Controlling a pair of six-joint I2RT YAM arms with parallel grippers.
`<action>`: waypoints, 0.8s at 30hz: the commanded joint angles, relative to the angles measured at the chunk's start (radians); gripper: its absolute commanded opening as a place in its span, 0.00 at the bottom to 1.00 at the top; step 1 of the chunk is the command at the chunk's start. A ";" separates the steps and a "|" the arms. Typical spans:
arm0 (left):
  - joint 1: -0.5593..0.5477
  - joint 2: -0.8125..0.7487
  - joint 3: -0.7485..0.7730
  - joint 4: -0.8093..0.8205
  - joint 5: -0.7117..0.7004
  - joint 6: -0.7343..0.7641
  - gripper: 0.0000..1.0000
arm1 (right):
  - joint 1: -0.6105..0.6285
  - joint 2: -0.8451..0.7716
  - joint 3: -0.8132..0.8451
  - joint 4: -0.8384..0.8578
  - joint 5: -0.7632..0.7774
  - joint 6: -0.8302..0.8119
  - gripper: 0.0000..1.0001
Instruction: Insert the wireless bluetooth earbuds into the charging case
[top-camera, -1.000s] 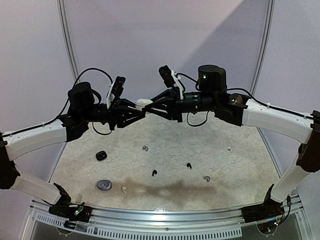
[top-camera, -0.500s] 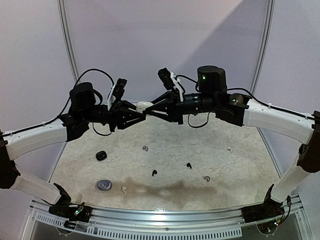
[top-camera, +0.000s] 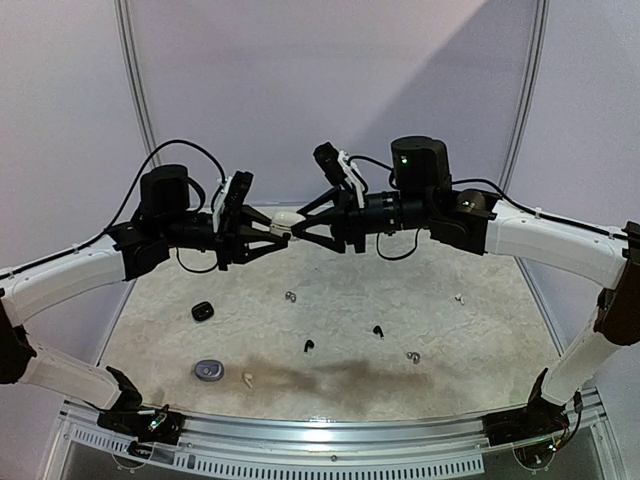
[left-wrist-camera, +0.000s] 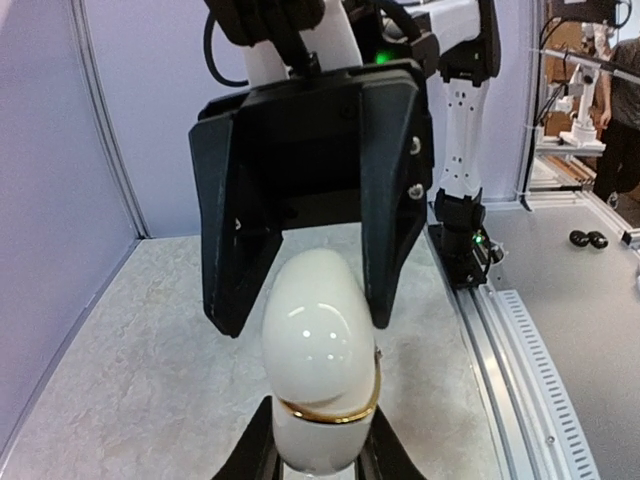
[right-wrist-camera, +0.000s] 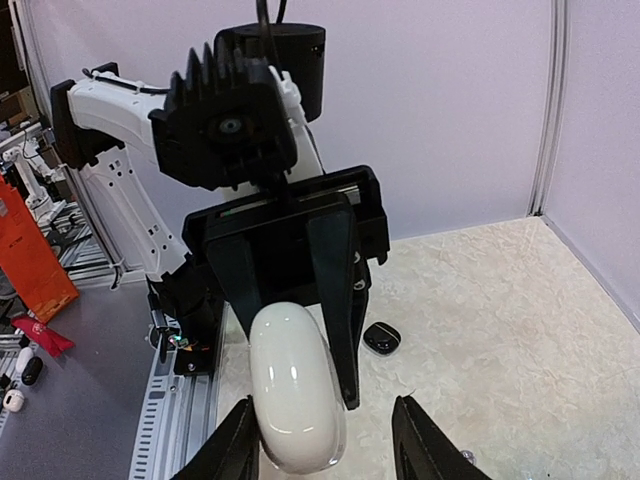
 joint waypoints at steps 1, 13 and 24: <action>-0.038 -0.038 0.023 -0.141 0.004 0.207 0.00 | -0.016 0.019 0.006 0.001 0.079 0.022 0.44; -0.043 -0.043 0.022 -0.186 -0.009 0.252 0.00 | -0.015 0.053 0.033 -0.042 0.072 0.022 0.43; -0.040 -0.032 -0.057 -0.019 -0.038 -0.048 0.00 | -0.016 0.061 0.117 -0.079 -0.003 0.057 0.68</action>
